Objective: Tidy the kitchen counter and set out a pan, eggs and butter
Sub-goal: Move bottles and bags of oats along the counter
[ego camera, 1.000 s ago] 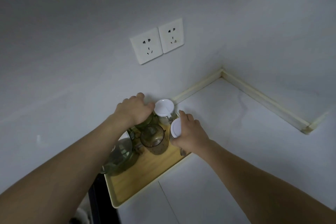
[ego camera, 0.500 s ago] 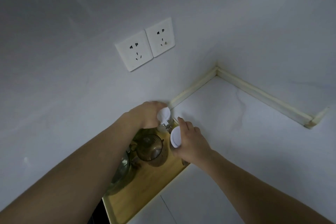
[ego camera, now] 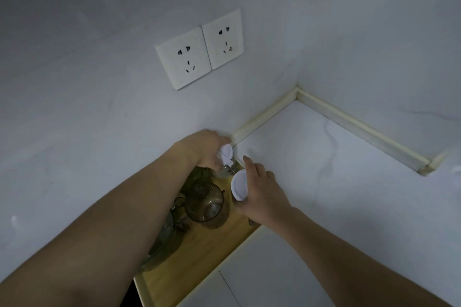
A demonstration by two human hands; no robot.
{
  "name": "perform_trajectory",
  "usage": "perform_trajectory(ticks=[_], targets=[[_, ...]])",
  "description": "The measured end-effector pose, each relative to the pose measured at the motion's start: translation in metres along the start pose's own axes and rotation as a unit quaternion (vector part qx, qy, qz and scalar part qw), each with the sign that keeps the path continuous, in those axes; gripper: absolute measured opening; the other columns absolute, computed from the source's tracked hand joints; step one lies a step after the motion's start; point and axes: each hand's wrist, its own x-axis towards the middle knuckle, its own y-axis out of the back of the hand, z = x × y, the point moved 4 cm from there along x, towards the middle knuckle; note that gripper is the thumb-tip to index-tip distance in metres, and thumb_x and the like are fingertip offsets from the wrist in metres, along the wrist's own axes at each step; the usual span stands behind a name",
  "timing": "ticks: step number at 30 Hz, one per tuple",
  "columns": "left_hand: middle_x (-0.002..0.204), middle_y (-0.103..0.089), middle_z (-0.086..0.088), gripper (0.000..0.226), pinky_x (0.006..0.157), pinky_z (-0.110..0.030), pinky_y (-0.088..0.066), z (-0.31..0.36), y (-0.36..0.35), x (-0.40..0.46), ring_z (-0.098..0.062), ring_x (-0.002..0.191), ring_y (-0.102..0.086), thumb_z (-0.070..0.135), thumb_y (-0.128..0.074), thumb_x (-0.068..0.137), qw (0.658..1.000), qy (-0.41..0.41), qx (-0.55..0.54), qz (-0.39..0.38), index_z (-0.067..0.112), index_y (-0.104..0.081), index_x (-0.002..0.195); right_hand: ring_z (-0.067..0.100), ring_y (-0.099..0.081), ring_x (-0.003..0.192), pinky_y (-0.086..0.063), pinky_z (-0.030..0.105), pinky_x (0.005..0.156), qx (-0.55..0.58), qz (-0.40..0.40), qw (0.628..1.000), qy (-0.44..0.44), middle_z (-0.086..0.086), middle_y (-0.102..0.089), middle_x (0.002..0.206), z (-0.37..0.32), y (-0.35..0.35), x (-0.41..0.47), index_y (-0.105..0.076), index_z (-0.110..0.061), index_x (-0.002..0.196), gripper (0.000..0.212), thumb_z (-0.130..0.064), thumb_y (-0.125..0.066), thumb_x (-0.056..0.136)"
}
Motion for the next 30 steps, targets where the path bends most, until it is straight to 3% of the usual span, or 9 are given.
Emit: perform_trajectory(ticks=[6, 12, 18, 22, 26, 30], targets=[[0.145, -0.044, -0.007, 0.086, 0.102, -0.031, -0.037, -0.005, 0.001, 0.002, -0.026, 0.131, -0.041, 0.051, -0.068, 0.079, 1.0, 0.009, -0.012, 0.01, 0.024, -0.031, 0.151, 0.023, -0.039, 0.122, -0.049, 0.036, 0.09, 0.005, 0.033, 0.999, -0.003, -0.003, -0.03, 0.143, -0.002, -0.003, -0.002, 0.001, -0.026, 0.15, 0.11, -0.04, -0.075, 0.073], [0.121, -0.06, -0.006, 0.055, 0.079, -0.027, -0.037, 0.001, 0.003, 0.004, -0.024, 0.109, -0.055, 0.054, -0.064, 0.084, 1.0, 0.012, -0.013, 0.005, 0.017, -0.055, 0.123, 0.023, -0.04, 0.121, -0.048, 0.036, 0.089, 0.019, 0.025, 0.999, 0.012, -0.002, -0.029, 0.141, -0.004, -0.005, 0.006, -0.002, -0.026, 0.15, 0.111, -0.038, -0.077, 0.07], [0.116, -0.061, -0.008, 0.065, 0.086, -0.034, -0.045, 0.0, 0.003, 0.004, -0.026, 0.105, -0.056, 0.068, -0.053, 0.084, 0.998, 0.047, 0.037, 0.031, 0.013, -0.056, 0.118, 0.023, -0.041, 0.12, -0.049, 0.037, 0.092, 0.041, 0.021, 0.999, 0.024, -0.001, -0.025, 0.138, 0.001, -0.002, 0.007, -0.003, -0.027, 0.151, 0.113, -0.036, -0.079, 0.068], [0.124, -0.06, -0.011, 0.068, 0.093, -0.036, -0.045, 0.002, 0.003, 0.0, -0.027, 0.111, -0.055, 0.067, -0.035, 0.093, 0.997, 0.058, 0.044, 0.039, 0.01, -0.056, 0.123, 0.024, -0.043, 0.119, -0.049, 0.036, 0.092, -0.005, 0.043, 0.999, -0.026, 0.002, -0.03, 0.135, 0.005, 0.0, 0.002, -0.014, -0.02, 0.145, 0.106, -0.053, -0.076, 0.066], [0.142, -0.045, -0.011, 0.056, 0.107, -0.04, -0.037, -0.001, 0.003, -0.006, -0.029, 0.128, -0.043, 0.049, -0.036, 0.099, 0.997, 0.039, 0.033, 0.055, 0.013, -0.041, 0.141, 0.022, -0.048, 0.113, -0.042, 0.032, 0.09, -0.098, 0.029, 0.991, -0.09, 0.002, -0.046, 0.124, 0.01, 0.003, -0.004, -0.034, -0.015, 0.13, 0.089, -0.068, -0.067, 0.067], [0.144, -0.041, -0.006, 0.049, 0.111, -0.038, -0.026, 0.002, 0.006, -0.017, -0.027, 0.134, -0.033, 0.035, -0.044, 0.095, 0.993, -0.002, 0.063, 0.103, 0.02, -0.039, 0.142, 0.022, -0.05, 0.115, -0.038, 0.033, 0.093, -0.108, -0.005, 0.993, -0.04, 0.002, -0.052, 0.125, 0.015, 0.006, 0.005, -0.039, -0.013, 0.13, 0.082, -0.061, -0.069, 0.071]])
